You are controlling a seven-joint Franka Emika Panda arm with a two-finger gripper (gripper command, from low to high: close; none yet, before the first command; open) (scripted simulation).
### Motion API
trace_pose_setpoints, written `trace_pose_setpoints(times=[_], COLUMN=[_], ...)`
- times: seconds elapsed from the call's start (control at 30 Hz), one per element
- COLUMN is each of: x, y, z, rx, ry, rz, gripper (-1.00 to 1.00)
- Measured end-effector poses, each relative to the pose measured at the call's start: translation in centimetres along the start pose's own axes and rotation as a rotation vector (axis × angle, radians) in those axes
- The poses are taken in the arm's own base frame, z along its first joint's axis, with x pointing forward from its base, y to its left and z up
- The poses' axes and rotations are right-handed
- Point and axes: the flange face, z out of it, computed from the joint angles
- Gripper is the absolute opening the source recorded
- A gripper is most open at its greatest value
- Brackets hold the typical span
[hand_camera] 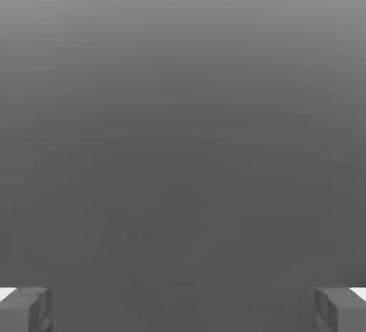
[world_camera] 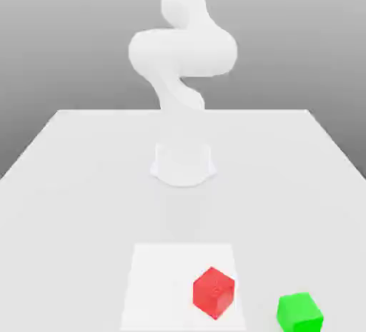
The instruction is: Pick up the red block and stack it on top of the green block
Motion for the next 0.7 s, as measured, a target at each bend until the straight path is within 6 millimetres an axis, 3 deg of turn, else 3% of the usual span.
trace_pose_setpoints(times=[0.17, 0.37, 0.53, 0.7], x=[-2.1, -6.9, -12.2, -18.7], y=[0.6, 3.0, 6.3, 10.6], z=[10.7, 22.0, 30.0, 36.3], rx=[-0.087, -0.165, -0.211, -0.236], ry=[-0.132, -0.301, -0.453, -0.615], rz=[-0.166, -0.359, -0.517, -0.675], gripper=[0.00, 0.00, 0.00, 0.00])
